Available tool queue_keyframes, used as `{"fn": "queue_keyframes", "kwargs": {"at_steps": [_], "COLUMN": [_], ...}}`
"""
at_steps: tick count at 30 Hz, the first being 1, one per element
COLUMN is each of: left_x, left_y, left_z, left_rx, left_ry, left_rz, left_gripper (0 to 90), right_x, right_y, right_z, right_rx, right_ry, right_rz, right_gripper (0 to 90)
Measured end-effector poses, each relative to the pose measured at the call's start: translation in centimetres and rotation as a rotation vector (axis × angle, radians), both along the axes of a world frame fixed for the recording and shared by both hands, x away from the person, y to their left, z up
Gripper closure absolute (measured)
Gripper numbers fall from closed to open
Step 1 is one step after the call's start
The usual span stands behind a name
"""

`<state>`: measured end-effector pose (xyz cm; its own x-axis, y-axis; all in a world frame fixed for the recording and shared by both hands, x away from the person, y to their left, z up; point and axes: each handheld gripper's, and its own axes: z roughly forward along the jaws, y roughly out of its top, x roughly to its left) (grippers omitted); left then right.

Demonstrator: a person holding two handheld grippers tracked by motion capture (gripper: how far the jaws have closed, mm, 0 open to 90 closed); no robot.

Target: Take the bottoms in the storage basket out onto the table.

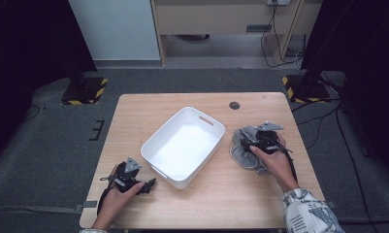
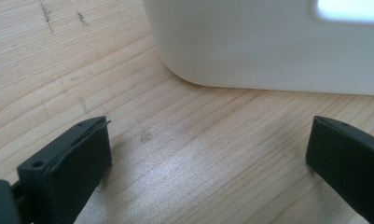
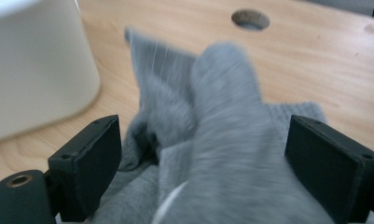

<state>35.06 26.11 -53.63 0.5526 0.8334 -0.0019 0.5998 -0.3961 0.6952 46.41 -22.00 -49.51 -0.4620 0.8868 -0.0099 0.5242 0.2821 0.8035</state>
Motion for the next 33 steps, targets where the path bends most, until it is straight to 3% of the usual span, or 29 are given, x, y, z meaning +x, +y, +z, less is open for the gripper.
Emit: {"fn": "queue_keyframes", "kwargs": {"at_steps": [6, 14, 17, 24, 26, 33], "left_x": [-0.2, -0.7, -0.9, -1.1, -1.2, -1.4], "left_y": [0.9, 1.9, 2.0, 2.4, 2.5, 2.8], "left_z": [0.3, 1.0, 1.2, 1.8, 2.0, 3.8], "left_rx": [-0.004, -0.003, -0.004, -0.039, -0.031, -0.054], "left_ry": [0.002, -0.027, -0.028, -0.056, -0.067, -0.12], "left_rz": [0.04, 0.054, 0.048, 0.063, 0.058, 0.07], "left_gripper": [2.4, 3.1, 4.3, 7.3, 8.9, 21.0], "right_x": [-0.7, -2.2, -2.9, -4.5, -4.9, -5.5], "right_y": [0.2, 2.1, 2.9, 4.2, 4.4, 5.3], "right_z": [2.3, 3.4, 3.5, 2.7, 2.5, 2.2], "right_rx": [0.035, 0.064, 0.081, 0.077, 0.065, 0.06], "right_ry": [-0.036, -0.034, -0.034, -0.031, -0.027, -0.013], "right_rz": [0.002, 0.078, 0.11, 0.167, 0.175, 0.235], "right_gripper": [11.1, 11.4, 11.7, 15.2, 16.2, 30.8]}}
